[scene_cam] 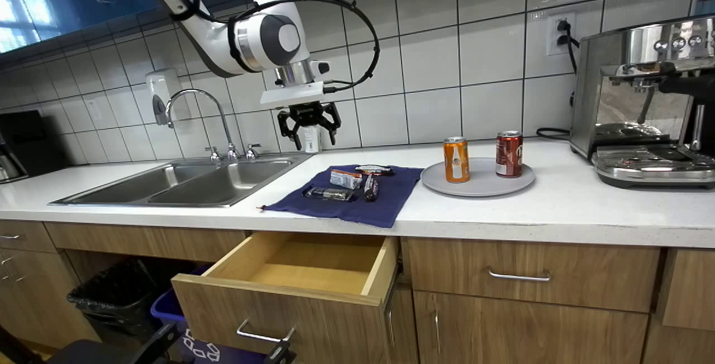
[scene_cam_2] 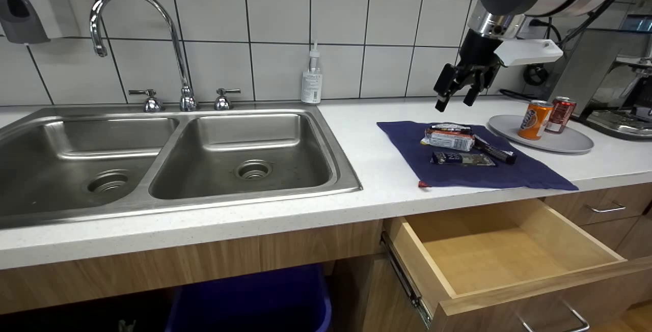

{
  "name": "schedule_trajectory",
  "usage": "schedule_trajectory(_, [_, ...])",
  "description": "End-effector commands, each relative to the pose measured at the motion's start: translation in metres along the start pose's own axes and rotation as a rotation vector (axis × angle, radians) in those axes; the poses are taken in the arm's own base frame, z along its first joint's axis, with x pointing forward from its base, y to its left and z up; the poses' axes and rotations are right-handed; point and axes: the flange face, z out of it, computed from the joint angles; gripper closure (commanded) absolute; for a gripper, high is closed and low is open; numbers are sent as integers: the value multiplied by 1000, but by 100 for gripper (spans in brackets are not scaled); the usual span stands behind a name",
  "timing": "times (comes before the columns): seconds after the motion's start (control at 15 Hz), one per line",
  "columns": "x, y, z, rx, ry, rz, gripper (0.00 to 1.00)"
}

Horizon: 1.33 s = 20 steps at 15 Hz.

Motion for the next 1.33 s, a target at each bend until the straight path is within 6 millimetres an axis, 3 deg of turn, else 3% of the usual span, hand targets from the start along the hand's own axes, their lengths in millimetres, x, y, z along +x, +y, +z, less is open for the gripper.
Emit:
schedule_trajectory(0.0, [13, 16, 9, 7, 9, -60, 0])
schedule_trajectory(1.27, [31, 42, 69, 16, -86, -247, 0])
